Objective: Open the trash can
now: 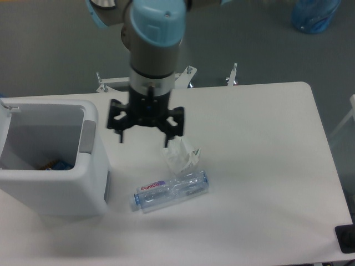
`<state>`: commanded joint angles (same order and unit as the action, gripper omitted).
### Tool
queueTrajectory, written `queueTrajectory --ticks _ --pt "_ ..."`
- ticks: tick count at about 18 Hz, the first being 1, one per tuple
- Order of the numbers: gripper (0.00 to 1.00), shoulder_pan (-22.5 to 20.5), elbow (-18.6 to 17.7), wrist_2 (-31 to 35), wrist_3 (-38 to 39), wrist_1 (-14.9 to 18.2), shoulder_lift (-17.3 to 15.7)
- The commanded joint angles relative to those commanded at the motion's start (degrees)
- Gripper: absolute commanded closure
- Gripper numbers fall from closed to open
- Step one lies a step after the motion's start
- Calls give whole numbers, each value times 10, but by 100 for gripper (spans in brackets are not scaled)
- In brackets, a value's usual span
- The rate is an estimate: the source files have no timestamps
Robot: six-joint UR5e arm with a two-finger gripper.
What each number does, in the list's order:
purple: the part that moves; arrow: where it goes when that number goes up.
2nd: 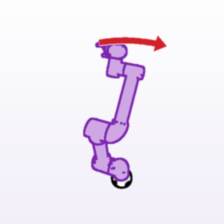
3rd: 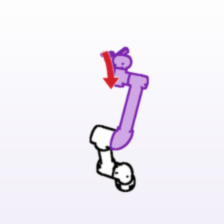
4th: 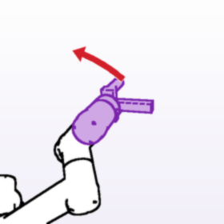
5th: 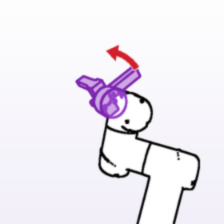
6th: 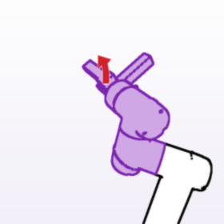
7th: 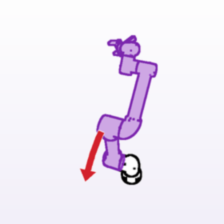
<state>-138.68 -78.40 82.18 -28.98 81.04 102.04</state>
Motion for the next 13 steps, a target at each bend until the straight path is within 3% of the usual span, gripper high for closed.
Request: queueTrajectory --ticks 3,5,9,13 --pt "0 -32 -4 2 -45 -49 5" --pt "0 -55 -4 12 -85 -65 24" --pt "0 -120 -8 25 -177 -65 56" --pt "0 -150 -8 25 -307 -64 81"
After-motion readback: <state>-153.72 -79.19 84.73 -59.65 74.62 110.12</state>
